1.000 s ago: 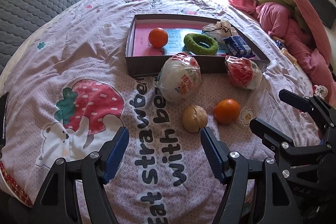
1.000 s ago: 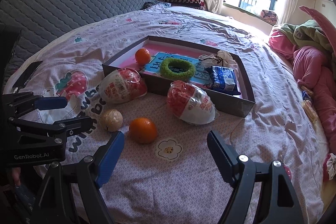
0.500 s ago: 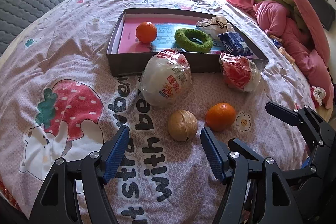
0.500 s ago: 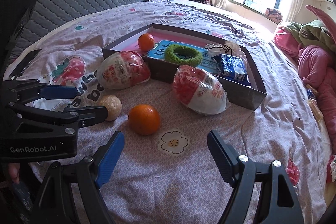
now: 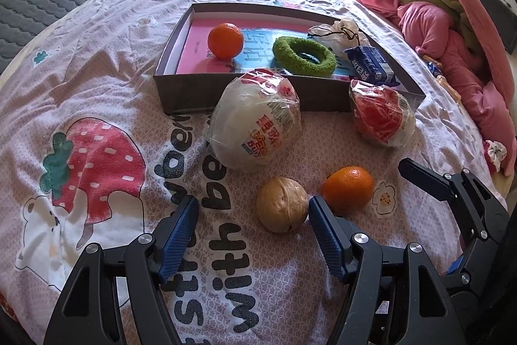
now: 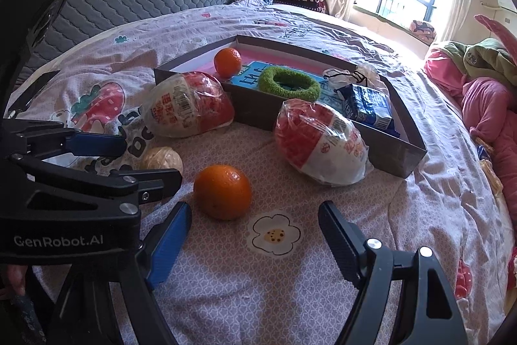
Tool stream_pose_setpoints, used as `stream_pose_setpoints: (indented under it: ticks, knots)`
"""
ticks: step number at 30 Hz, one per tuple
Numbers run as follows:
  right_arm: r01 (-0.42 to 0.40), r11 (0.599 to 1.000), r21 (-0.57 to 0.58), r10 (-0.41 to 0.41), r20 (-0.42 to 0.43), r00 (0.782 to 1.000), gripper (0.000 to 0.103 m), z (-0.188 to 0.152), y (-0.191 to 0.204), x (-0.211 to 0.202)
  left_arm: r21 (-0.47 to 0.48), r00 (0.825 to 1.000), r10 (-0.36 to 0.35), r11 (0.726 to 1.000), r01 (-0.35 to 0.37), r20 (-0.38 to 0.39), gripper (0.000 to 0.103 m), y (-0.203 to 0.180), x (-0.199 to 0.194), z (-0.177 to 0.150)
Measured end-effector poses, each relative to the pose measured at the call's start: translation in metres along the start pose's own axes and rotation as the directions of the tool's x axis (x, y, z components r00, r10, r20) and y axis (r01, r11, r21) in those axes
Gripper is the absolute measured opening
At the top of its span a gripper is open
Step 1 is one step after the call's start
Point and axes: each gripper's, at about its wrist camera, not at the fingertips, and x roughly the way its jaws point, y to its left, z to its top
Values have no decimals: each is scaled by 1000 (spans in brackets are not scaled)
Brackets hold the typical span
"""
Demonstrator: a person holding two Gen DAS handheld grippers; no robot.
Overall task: Organize objects
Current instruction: 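Grasp the walnut with the left tool while the right tool grasps the orange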
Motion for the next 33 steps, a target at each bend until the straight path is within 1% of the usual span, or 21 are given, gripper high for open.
stream_pose_setpoints:
  ticks: [4, 11, 16, 18, 20, 22, 24, 26, 30, 32, 33]
  knots:
    - [4, 1000, 13, -4, 11, 1000, 79, 2, -2, 6, 5, 1000, 7, 1000, -7, 5, 72, -1, 2, 1]
    - [-7, 1000, 16, 6, 23, 1000, 72, 5, 2, 13, 9, 1000, 10, 1000, -10, 1, 72, -2, 6, 3]
    - [-21, 1000, 7, 20, 26, 999, 59, 7, 6, 16, 9, 1000, 9, 1000, -9, -1, 69, -2, 7, 4]
    - [-30, 1000, 6, 30, 22, 999, 48, 7, 8, 17, 9, 1000, 6, 1000, -6, -2, 68, -2, 7, 5]
    - [-38, 999, 3, 38, 21, 999, 41, 8, 9, 17, 11, 1000, 5, 1000, -5, -2, 68, -1, 7, 4]
    - [-42, 999, -10, 42, 20, 999, 37, 7, 12, 17, 12, 1000, 2, 1000, -2, -4, 68, -1, 7, 4]
    - [-39, 999, -18, 39, 21, 999, 36, 7, 14, 17, 13, 1000, -3, 1000, 3, -3, 64, -1, 7, 4]
    - [-46, 999, -14, 46, 20, 999, 36, 6, 12, 16, 15, 1000, 3, 1000, -3, -6, 58, 0, 7, 4]
    - [-62, 998, 10, 62, 14, 998, 36, 4, 6, 13, 8, 1000, -7, 1000, 7, -7, 52, 3, 6, 4]
    - [-61, 998, 13, 61, 13, 998, 36, 3, 4, 11, 7, 1000, -7, 1000, 7, -8, 45, 3, 6, 4]
    - [-61, 998, 18, 61, 13, 998, 36, 2, 3, 11, 5, 1000, -11, 1000, 11, -7, 43, 3, 5, 4]
